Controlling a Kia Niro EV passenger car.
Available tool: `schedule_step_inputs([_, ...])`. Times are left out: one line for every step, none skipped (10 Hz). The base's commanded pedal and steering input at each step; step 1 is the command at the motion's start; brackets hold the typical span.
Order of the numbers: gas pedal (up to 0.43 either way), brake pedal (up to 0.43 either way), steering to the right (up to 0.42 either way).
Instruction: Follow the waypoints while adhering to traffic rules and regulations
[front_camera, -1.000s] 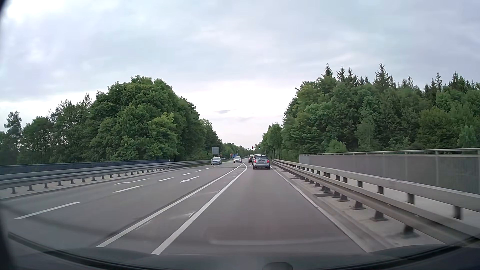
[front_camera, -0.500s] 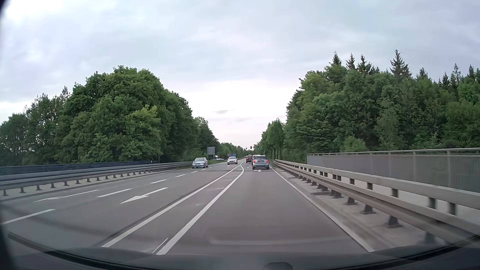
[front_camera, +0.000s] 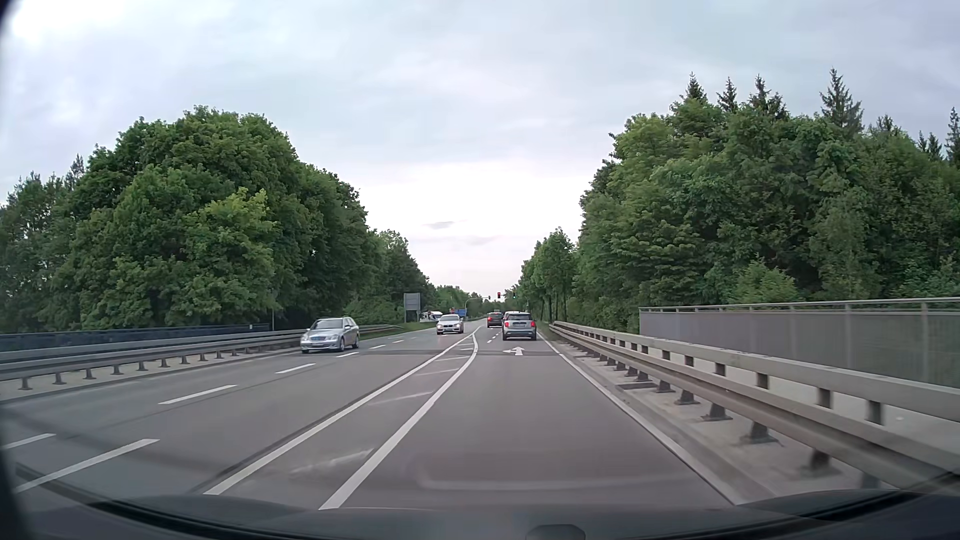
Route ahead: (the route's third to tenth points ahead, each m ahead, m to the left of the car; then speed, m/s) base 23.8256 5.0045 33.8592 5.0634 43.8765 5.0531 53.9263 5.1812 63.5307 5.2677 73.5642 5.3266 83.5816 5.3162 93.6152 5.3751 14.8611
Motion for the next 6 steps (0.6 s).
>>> schedule_step_inputs([0.189, 0.0, 0.003])
schedule_step_inputs([0.189, 0.0, 0.003])
schedule_step_inputs([0.189, 0.0, 0.003])
schedule_step_inputs([0.177, 0.0, 0.003])
schedule_step_inputs([0.169, 0.0, 0.003])
schedule_step_inputs([0.15, 0.0, 0.003])
